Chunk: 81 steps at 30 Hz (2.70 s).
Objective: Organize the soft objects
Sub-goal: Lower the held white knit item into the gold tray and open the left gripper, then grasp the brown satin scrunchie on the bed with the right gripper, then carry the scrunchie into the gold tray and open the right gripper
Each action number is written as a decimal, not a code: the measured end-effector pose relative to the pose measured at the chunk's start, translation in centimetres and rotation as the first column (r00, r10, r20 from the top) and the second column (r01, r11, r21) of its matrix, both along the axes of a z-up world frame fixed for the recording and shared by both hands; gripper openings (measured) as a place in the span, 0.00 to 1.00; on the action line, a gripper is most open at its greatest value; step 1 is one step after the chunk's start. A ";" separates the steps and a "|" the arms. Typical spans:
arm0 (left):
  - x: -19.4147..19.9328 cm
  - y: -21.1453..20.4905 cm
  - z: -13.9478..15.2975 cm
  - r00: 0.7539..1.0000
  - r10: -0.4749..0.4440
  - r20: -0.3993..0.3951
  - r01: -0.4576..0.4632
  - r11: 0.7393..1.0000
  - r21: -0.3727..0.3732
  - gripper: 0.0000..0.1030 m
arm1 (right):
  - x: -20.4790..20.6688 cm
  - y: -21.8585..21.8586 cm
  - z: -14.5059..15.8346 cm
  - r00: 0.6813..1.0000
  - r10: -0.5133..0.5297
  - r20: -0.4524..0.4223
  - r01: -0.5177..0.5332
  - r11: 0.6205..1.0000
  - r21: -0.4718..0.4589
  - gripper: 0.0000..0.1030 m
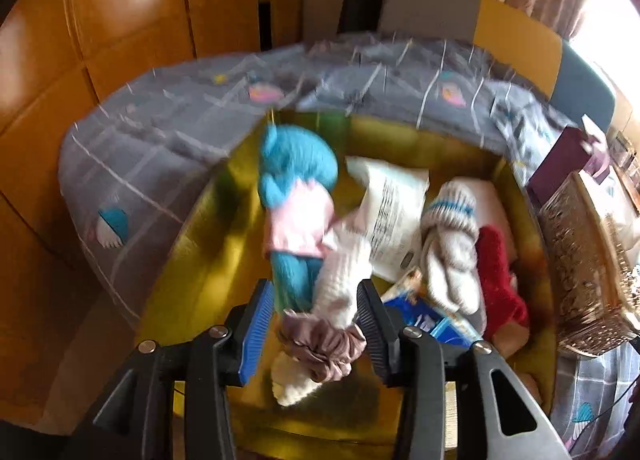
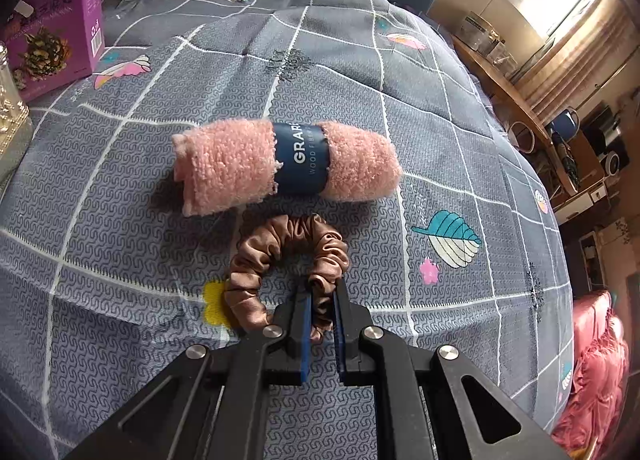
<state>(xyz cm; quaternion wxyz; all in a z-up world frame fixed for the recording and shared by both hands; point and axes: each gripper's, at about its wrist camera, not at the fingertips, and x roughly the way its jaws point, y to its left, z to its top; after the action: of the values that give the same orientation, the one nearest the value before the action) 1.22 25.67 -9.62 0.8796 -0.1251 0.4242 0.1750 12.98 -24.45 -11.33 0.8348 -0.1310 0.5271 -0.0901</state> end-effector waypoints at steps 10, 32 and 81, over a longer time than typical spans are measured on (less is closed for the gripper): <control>0.0 -2.6 0.5 0.997 -0.079 0.010 0.079 0.997 0.018 0.43 | 0.8 -1.3 -0.1 0.999 -0.036 0.002 0.036 0.998 0.049 0.09; -0.5 -4.8 2.6 0.981 -0.182 0.065 0.180 0.983 0.040 0.43 | 2.8 -5.3 1.1 0.984 -0.167 0.057 0.150 0.962 0.228 0.08; -2.2 0.5 2.3 0.995 -0.037 0.087 0.035 0.999 0.027 0.43 | -4.8 37.3 3.3 0.675 0.738 0.019 -0.674 0.605 0.424 0.08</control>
<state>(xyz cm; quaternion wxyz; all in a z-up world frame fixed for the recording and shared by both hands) -0.99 26.15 -7.36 0.9020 -0.1138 0.3852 0.1587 8.15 12.85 -8.00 0.7653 -0.1633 0.5029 0.3670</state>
